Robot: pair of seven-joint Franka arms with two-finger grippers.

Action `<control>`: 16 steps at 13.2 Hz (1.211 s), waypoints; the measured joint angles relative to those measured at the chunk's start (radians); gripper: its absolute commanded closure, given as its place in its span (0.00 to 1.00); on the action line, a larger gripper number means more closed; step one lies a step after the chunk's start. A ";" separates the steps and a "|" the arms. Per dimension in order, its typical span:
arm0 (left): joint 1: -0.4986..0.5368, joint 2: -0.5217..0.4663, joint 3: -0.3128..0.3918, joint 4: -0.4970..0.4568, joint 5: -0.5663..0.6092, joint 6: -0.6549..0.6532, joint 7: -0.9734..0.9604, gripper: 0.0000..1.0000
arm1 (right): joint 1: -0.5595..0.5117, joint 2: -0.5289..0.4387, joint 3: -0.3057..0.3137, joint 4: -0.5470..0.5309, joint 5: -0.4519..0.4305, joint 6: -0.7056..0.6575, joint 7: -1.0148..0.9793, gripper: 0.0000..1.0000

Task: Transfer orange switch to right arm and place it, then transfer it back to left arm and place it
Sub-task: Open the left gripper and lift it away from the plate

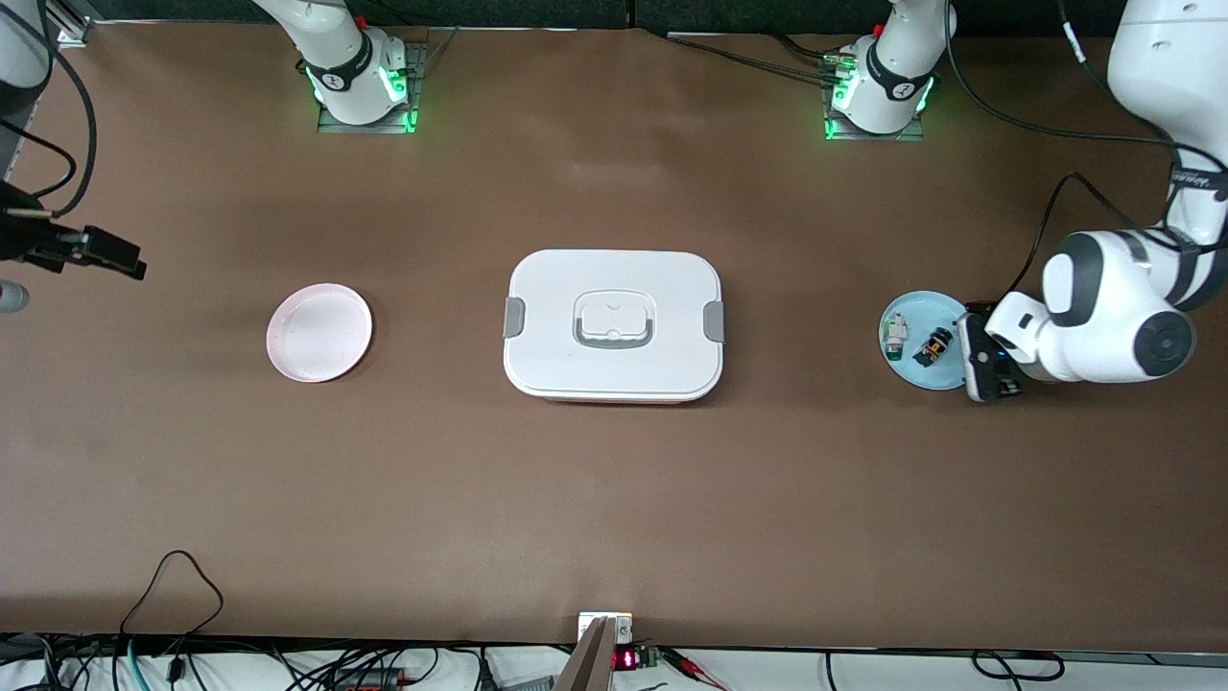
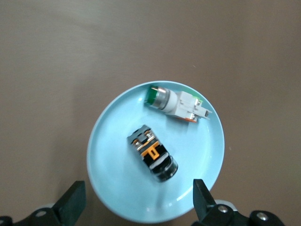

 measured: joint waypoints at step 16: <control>-0.007 -0.292 -0.052 0.407 -0.018 -0.561 -1.098 0.00 | 0.006 -0.090 0.008 -0.049 0.006 0.003 0.033 0.00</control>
